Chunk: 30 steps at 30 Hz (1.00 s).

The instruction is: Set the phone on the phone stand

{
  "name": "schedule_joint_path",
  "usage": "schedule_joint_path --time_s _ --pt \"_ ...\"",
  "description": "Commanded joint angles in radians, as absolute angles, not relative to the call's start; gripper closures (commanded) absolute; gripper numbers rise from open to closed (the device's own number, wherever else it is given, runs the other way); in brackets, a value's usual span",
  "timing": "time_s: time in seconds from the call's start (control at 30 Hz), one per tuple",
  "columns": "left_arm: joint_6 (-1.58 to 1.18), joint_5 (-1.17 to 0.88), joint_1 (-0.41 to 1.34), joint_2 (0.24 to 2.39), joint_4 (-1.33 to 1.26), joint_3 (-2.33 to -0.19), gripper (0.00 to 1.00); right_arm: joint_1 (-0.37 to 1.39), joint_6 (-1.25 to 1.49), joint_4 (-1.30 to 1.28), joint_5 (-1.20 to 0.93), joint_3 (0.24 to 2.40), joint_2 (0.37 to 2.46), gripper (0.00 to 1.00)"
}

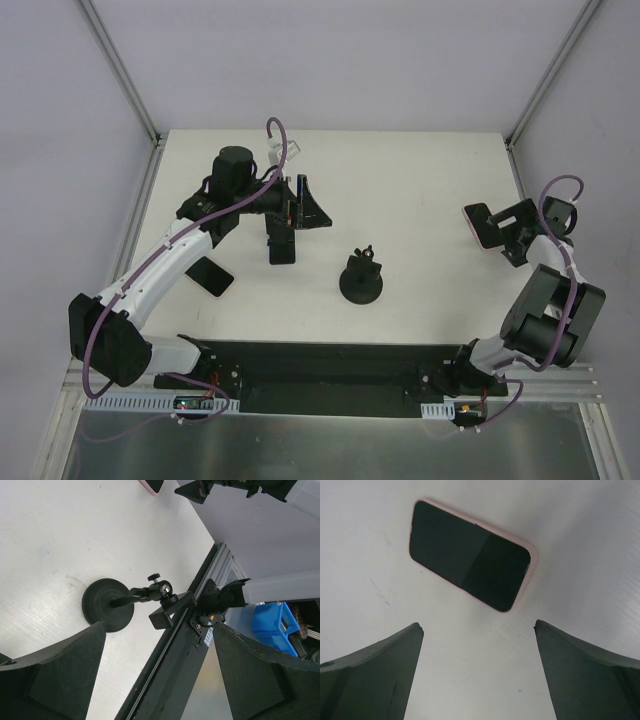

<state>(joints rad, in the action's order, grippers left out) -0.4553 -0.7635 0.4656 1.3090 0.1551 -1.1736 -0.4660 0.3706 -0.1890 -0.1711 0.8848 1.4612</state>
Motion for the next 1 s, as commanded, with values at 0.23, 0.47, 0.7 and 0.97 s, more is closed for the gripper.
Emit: schedule_joint_path --time_s 0.23,0.47,0.7,0.97 --pt "-0.459 -0.819 0.476 1.302 0.137 -1.218 0.14 -0.423 0.595 0.014 0.176 1.040 1.675 0.02" --pt "-0.454 -0.813 0.474 1.311 0.137 -1.216 0.13 -0.413 0.606 0.072 0.233 1.123 1.824 0.04" --pt "-0.456 -0.821 0.474 1.308 0.133 -1.216 0.13 -0.400 0.583 0.009 0.164 1.203 1.927 0.04" --pt "-0.457 -0.815 0.479 1.321 0.133 -1.215 0.13 -0.333 0.488 -0.210 -0.050 1.295 1.935 0.02"
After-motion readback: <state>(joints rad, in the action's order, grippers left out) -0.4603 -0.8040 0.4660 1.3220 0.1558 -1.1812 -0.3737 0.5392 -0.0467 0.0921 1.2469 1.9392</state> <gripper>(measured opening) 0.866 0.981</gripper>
